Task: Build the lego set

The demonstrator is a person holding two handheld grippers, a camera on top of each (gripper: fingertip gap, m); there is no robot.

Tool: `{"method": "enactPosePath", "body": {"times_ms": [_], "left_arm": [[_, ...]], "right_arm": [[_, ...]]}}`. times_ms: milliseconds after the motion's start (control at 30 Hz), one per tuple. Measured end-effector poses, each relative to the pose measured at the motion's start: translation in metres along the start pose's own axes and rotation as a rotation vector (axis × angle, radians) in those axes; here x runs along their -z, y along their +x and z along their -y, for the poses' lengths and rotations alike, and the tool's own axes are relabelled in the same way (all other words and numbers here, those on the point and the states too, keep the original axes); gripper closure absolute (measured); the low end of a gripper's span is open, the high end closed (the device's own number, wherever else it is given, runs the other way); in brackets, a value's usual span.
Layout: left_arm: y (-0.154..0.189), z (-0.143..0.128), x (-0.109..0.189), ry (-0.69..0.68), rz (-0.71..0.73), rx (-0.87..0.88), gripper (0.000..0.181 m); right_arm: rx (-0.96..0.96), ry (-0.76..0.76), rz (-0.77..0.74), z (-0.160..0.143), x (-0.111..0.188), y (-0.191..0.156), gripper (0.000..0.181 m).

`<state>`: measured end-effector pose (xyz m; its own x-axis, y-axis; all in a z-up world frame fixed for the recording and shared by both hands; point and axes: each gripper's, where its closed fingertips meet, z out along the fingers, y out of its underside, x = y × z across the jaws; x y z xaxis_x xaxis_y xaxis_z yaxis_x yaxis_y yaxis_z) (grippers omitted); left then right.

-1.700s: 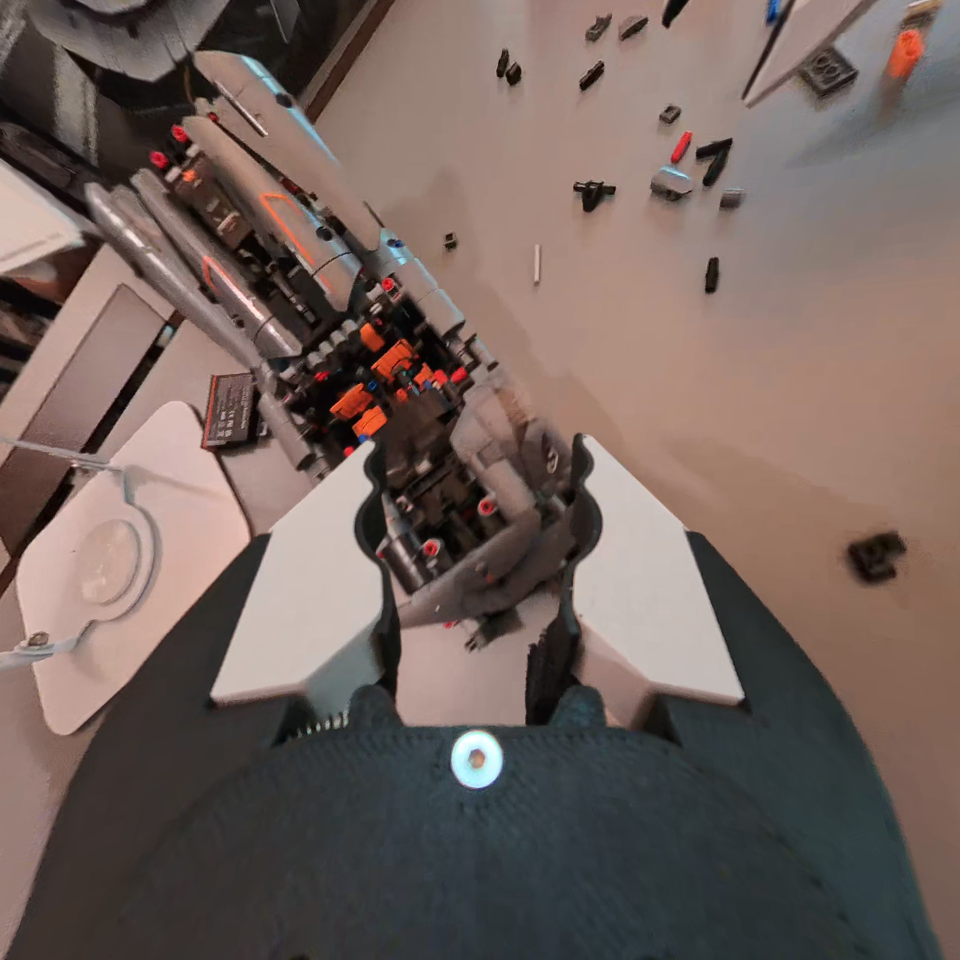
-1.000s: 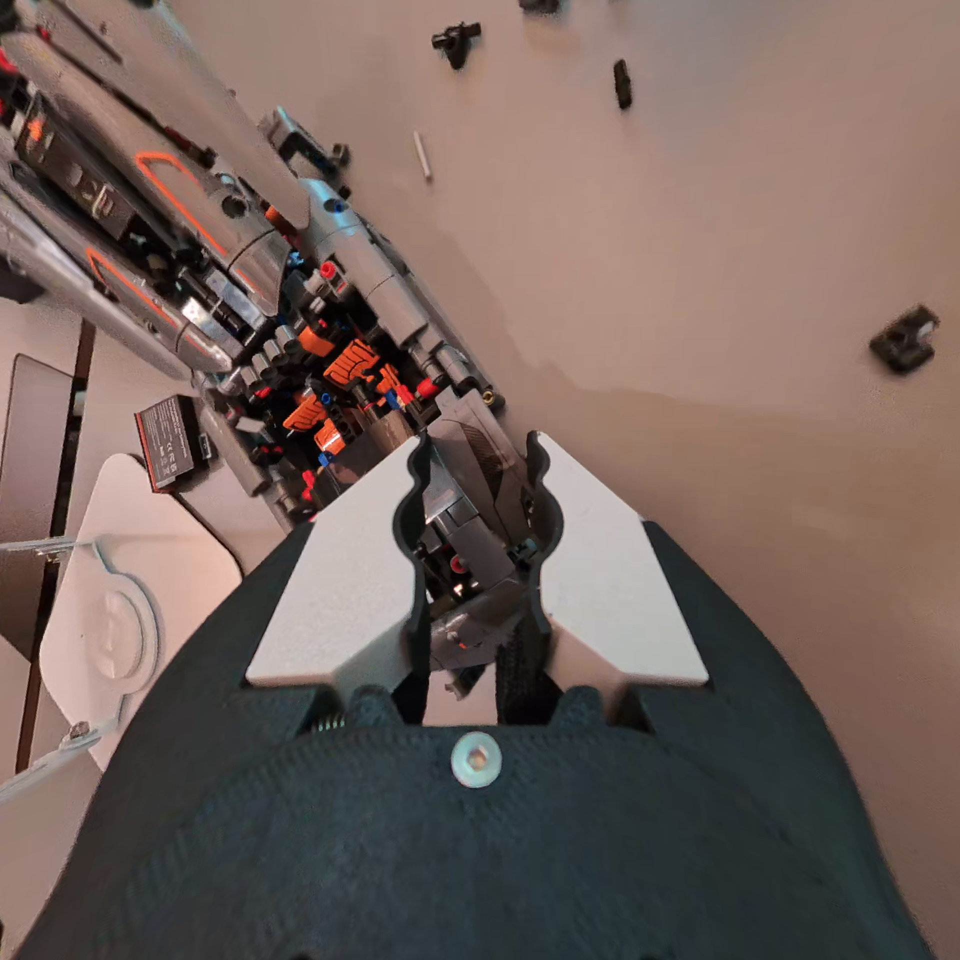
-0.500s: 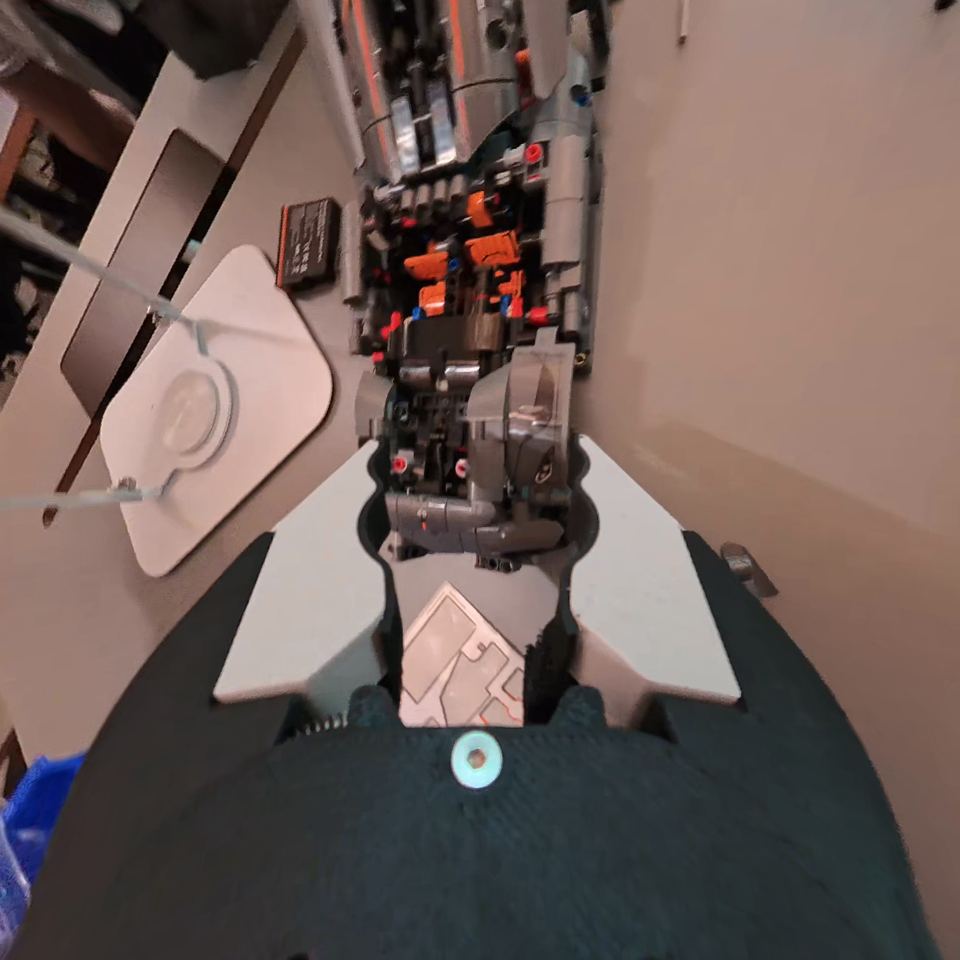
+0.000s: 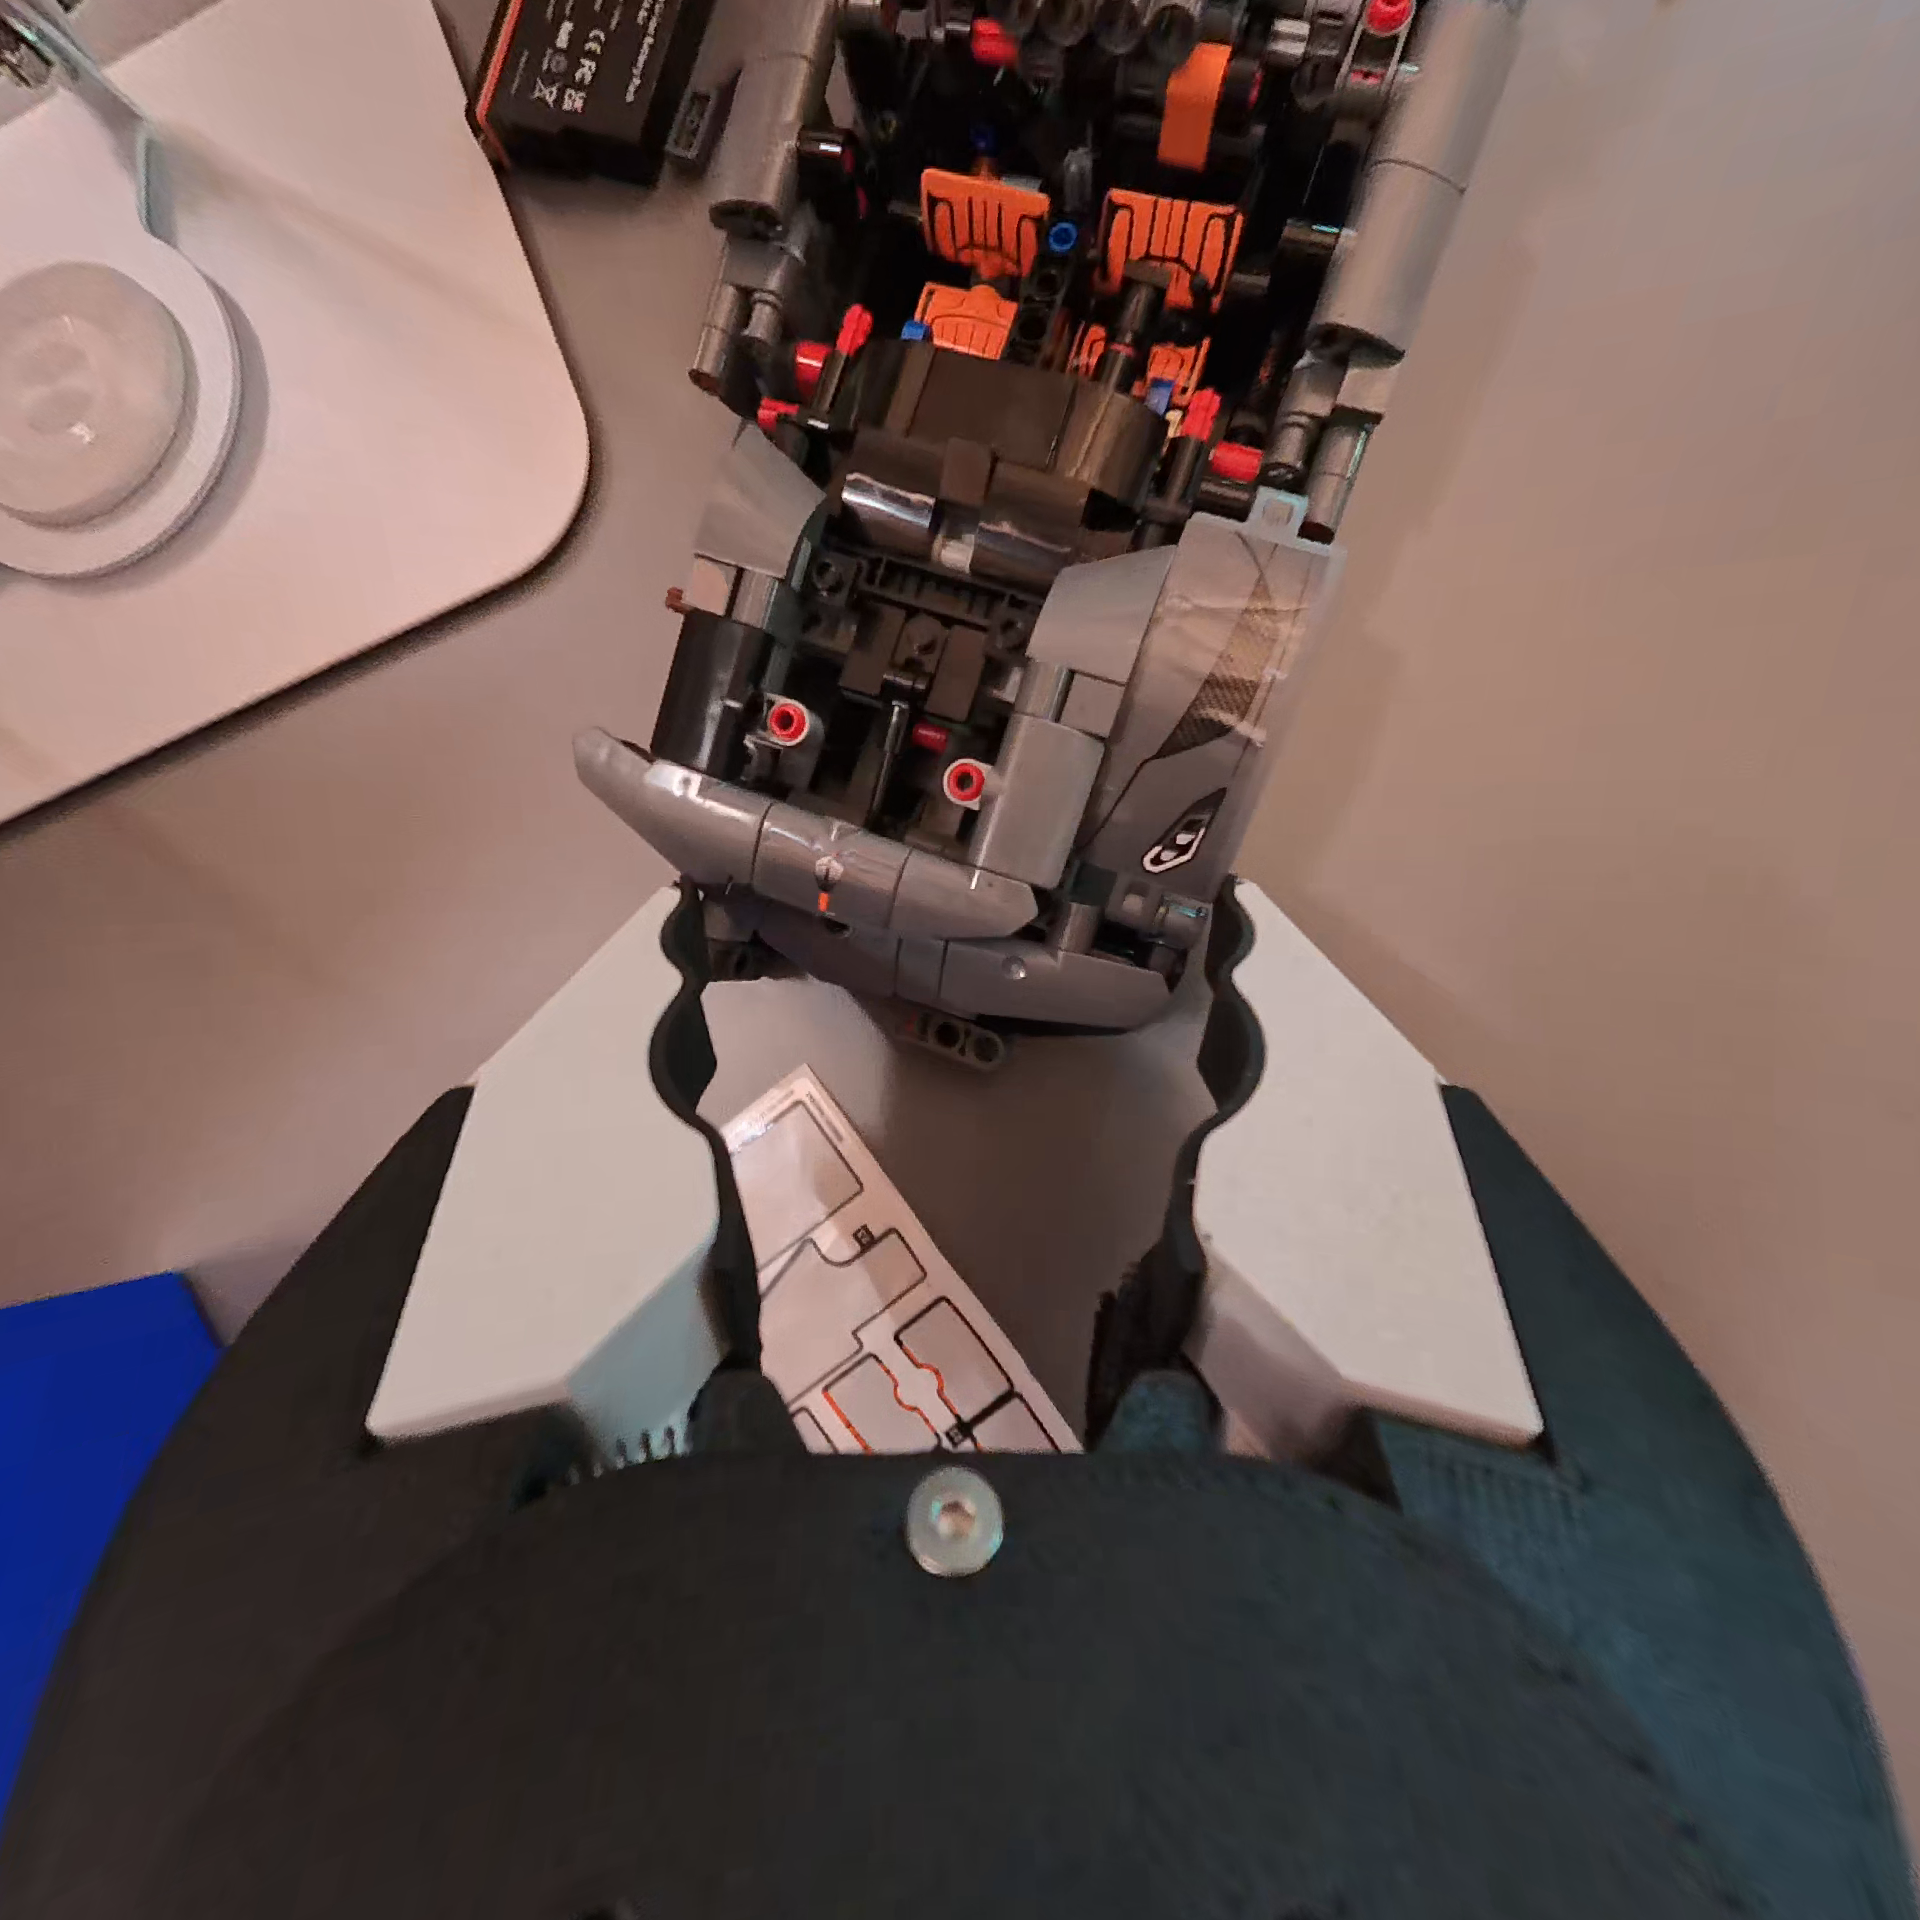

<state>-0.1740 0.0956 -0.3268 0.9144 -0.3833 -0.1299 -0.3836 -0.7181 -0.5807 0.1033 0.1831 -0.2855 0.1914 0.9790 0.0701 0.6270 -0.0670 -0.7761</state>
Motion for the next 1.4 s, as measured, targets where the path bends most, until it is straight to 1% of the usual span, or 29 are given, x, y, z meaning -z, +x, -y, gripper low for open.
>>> {"method": "enactPosePath", "body": {"times_ms": [100, 367, 533, 733, 833, 933, 1000, 1100, 1233, 1400], "left_arm": [[0.0, 0.005, -0.004, -0.001, -0.003, -0.01, 0.087], [0.004, 0.032, -0.023, -0.019, -0.03, -0.057, 0.087], [0.002, 0.048, -0.035, -0.033, -0.047, -0.089, 0.088], [0.004, 0.07, -0.051, -0.01, -0.082, -0.12, 0.087], [0.005, 0.071, -0.049, -0.009, -0.092, -0.114, 0.087], [0.003, 0.068, -0.036, 0.045, -0.091, -0.077, 0.086], [0.005, 0.061, -0.022, 0.079, -0.084, -0.072, 0.087], [0.015, 0.048, -0.003, 0.114, -0.081, -0.079, 0.089], [0.031, 0.027, 0.017, 0.114, -0.071, -0.127, 0.096], [0.046, 0.012, 0.031, 0.135, -0.08, -0.129, 0.099]], "right_arm": [[-0.005, 0.002, 0.002, 0.0, 0.0, 0.001, 0.135], [-0.001, -0.001, 0.0, 0.0, 0.0, 0.001, 0.135], [-0.038, 0.008, -0.014, -0.001, 0.004, 0.01, 0.135], [-0.071, 0.016, -0.032, -0.003, 0.008, 0.019, 0.135], [-0.082, 0.018, -0.038, -0.004, 0.01, 0.022, 0.135], [-0.077, 0.033, -0.024, -0.001, 0.015, 0.021, 0.136], [-0.058, 0.043, 0.017, 0.003, 0.019, 0.013, 0.137], [0.015, 0.028, 0.171, 0.003, 0.023, -0.018, 0.143], [0.111, -0.078, 0.328, -0.013, 0.018, -0.058, 0.148], [0.195, -0.181, 0.544, -0.031, 0.02, -0.107, 0.151]]}}
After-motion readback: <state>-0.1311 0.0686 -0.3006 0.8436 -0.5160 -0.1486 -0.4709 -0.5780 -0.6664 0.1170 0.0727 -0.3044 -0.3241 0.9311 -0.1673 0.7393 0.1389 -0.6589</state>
